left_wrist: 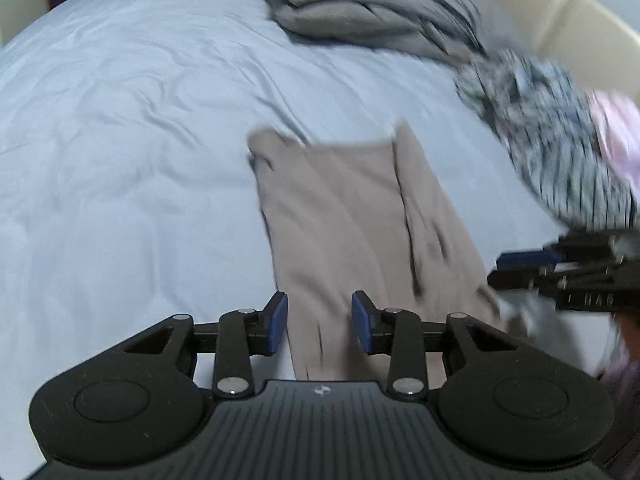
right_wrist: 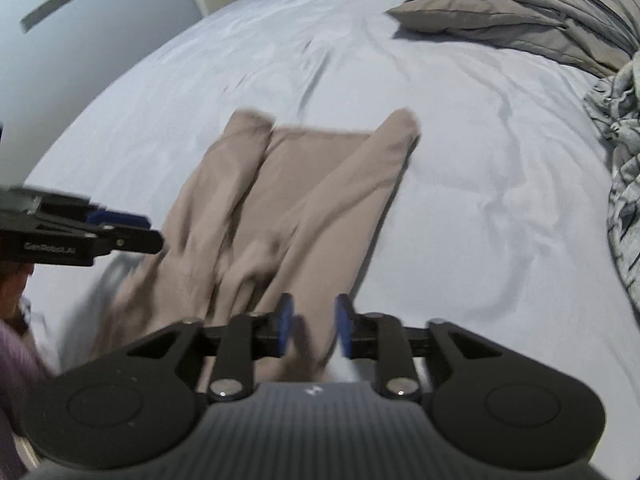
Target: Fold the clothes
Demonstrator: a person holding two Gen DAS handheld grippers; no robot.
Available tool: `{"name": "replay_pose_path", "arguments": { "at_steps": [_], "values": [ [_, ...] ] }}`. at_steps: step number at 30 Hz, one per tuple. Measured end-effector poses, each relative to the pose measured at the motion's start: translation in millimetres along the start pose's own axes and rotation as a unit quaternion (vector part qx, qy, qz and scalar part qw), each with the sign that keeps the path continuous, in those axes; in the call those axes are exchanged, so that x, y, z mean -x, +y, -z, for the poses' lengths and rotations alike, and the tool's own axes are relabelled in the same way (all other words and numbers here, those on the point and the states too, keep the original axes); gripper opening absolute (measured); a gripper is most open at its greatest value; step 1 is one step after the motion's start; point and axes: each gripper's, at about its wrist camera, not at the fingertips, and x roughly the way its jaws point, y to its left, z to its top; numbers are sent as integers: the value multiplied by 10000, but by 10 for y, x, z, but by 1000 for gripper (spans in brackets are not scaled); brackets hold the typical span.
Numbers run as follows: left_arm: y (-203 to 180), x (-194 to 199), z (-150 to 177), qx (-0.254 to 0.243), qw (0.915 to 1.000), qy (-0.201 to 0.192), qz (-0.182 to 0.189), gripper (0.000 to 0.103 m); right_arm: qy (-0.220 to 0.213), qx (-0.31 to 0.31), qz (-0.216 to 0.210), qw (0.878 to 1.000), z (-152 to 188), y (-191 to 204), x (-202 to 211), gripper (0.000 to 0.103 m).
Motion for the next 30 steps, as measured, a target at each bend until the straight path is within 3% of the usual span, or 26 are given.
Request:
{"name": "replay_pose_path", "arguments": {
  "at_steps": [1, 9, 17, 20, 22, 23, 26, 30],
  "values": [
    [40, -25, -74, 134, 9999, -79, -22, 46, -56, -89, 45, 9999, -85, -42, -25, 47],
    [225, -495, -587, 564, 9982, -214, -27, 47, -225, -708, 79, 9972, -644, -357, -376, 46],
    [446, -840, -682, 929, 9951, -268, 189, 47, -190, -1121, 58, 9935, -919, -622, -807, 45],
    [464, -898, -719, 873, 9956, -320, 151, 40, -174, -1281, -45, 9916, -951, -683, -903, 36],
    [479, -919, -737, 898, 9953, -360, 94, 28, -145, -1251, -93, 9920, -959, -665, -950, 19],
    [478, -919, -746, 877, 9954, -374, 77, 24, -138, -1224, -102, 9923, -960, -649, -960, 16],
    [473, -898, -765, 831, 9956, -428, 88, 6, -153, -1167, -115, 9930, -971, -623, -953, 10],
    [444, -741, -774, 694, 9956, -615, 137, 3, -320, -1138, -162, 9929, -989, -643, -769, 8]
  ]
}}
